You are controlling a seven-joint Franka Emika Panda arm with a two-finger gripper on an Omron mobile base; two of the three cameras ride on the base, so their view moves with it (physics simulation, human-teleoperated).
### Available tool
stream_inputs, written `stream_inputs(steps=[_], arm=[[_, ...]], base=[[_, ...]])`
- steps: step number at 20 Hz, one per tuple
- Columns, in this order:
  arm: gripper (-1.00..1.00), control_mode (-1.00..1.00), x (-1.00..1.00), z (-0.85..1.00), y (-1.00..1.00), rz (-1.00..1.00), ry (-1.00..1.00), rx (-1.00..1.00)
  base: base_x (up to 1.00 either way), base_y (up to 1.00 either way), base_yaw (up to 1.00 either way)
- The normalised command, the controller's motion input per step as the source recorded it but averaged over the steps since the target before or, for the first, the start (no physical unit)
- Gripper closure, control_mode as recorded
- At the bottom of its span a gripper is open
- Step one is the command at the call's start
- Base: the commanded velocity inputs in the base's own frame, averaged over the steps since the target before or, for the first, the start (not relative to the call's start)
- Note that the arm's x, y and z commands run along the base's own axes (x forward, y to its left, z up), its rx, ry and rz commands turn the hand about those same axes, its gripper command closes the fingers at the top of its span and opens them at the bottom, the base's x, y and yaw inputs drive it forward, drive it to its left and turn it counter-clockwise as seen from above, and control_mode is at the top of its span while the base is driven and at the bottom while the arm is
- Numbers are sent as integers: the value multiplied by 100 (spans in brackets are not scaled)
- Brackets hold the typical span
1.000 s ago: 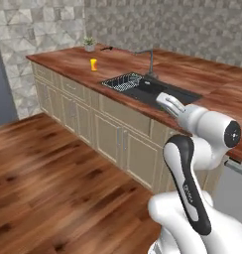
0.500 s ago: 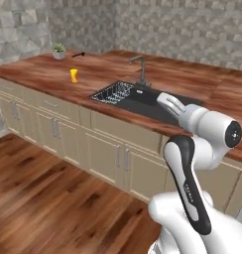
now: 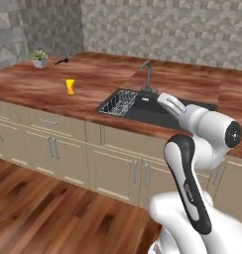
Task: Move the cup from next to the sink to the open cabinet. Then, move the bowl with the potato to the fridge to clear the area for faucet cleaning.
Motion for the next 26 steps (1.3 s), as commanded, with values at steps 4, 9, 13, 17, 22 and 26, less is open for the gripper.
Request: stream_inputs(steps=[4, 9, 13, 17, 22, 26], arm=[[-100, 100, 0, 0, 0, 0, 0, 0], [-100, 100, 0, 0, 0, 0, 0, 0], [-100, 100, 0, 0, 0, 0, 0, 0], [-100, 100, 0, 0, 0, 0, 0, 0], [-100, 100, 0, 0, 0, 0, 0, 0], [-100, 100, 0, 0, 0, 0, 0, 0]], base=[[13, 100, -37], [12, 100, -40], [18, 100, -47], [18, 100, -46], [18, 100, -45], [25, 100, -46]])
